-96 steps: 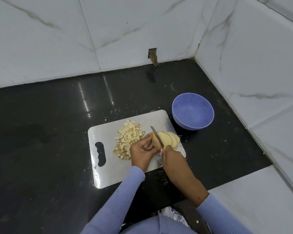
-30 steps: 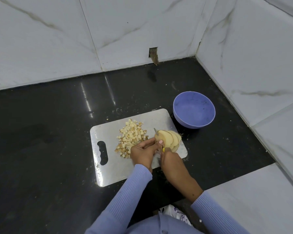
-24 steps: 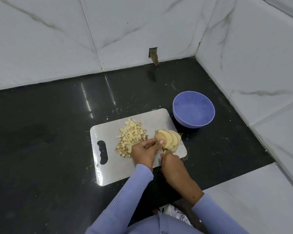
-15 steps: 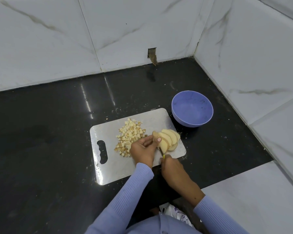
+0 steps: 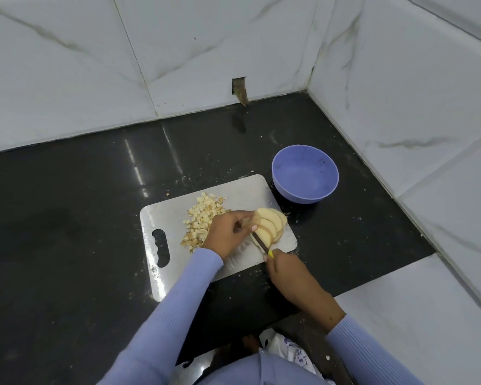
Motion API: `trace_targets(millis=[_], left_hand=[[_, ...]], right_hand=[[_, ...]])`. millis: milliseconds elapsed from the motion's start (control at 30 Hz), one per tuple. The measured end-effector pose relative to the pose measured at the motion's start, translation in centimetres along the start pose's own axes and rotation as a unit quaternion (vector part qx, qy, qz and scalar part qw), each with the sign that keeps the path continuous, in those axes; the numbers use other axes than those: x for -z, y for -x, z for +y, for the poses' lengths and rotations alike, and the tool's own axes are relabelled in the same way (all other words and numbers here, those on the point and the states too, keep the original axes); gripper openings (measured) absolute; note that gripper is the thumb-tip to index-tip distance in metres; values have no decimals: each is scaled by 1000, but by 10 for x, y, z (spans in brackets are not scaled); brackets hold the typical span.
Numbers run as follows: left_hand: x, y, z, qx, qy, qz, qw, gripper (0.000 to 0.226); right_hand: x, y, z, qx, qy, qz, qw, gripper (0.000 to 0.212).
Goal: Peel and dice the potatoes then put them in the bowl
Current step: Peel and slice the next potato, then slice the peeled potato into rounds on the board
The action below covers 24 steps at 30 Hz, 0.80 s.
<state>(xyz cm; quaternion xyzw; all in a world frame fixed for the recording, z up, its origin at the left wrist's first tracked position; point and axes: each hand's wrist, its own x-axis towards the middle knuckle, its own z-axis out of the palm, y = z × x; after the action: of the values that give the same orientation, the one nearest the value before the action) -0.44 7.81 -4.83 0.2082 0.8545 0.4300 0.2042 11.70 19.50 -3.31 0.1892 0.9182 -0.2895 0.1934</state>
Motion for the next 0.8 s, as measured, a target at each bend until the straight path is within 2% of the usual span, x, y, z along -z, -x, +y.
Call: trace_targets(millis=[100,400,533,700,800], left_hand=[[12,-10,-4,3,-20,-60,998,57],[20,-37,0,-27,-54,-89,994,73],[23,-35,0,-47,-57,-23,997,61],[36,-9,-5,-41,7,98,994,60],[47,17,-8,-52,30,133,989,59]], right_hand=[[7,-1,0,5,7,5,1000,23],[25,-3,-1,20,102,56,993,30],[28,1,3,20,102,63,993,29],[26,5,7,32,66,97,993,23],[23,5,3,47,41,110,992,22]])
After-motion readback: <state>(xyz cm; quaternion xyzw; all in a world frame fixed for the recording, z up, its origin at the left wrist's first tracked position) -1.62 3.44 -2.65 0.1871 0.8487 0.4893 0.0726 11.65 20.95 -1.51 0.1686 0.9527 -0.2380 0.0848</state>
